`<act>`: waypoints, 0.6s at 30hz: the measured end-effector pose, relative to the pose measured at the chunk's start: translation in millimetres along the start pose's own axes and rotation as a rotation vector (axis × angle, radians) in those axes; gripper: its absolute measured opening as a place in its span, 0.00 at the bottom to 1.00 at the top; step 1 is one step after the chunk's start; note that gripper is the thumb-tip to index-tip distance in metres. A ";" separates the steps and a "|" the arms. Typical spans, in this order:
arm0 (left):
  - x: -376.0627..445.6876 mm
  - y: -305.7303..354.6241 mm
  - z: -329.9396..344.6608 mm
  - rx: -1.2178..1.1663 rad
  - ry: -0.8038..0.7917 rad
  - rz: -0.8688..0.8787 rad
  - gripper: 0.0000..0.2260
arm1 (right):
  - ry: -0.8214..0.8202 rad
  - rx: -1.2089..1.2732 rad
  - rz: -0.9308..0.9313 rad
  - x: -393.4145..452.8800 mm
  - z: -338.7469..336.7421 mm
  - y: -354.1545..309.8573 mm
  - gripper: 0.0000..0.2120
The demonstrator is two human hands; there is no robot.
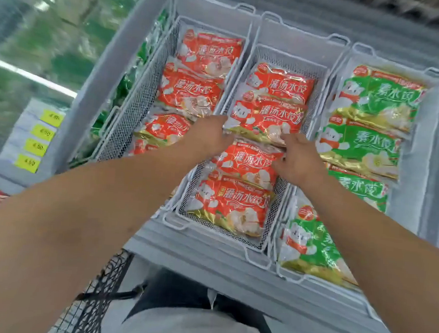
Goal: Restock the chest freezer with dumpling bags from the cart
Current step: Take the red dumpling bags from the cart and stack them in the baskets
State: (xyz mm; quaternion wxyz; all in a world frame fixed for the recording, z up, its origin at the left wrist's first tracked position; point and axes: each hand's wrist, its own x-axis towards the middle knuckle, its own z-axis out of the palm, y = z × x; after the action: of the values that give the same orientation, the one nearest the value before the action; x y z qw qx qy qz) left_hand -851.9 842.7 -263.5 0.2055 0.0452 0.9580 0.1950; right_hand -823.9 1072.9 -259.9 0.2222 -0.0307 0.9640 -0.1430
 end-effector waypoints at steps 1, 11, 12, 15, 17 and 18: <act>-18.3 -0.8 -0.2 -0.021 0.023 -0.024 0.28 | 0.000 -0.021 -0.025 -12.9 -0.9 -6.0 0.36; -215.7 -47.6 10.1 -0.143 0.268 -0.329 0.27 | -0.041 -0.134 -0.306 -125.6 24.0 -99.0 0.35; -237.9 -56.2 10.1 -0.167 0.288 -0.373 0.27 | -0.048 -0.140 -0.349 -133.8 30.2 -114.0 0.34; -298.3 -85.8 14.4 -0.211 0.319 -0.494 0.26 | -0.071 -0.185 -0.473 -156.3 49.7 -161.6 0.32; -338.2 -109.7 18.5 -0.235 0.356 -0.573 0.26 | -0.084 -0.216 -0.553 -170.9 66.2 -197.0 0.31; -359.5 -122.7 23.3 -0.259 0.372 -0.619 0.25 | -0.101 -0.228 -0.591 -179.4 76.6 -215.7 0.31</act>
State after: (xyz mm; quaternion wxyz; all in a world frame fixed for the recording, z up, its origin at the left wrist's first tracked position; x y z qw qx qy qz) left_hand -515.5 678.1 -196.0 0.0816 -0.3087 0.9146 0.2481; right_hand -630.0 868.4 -188.1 0.2139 -0.3412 0.9108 -0.0910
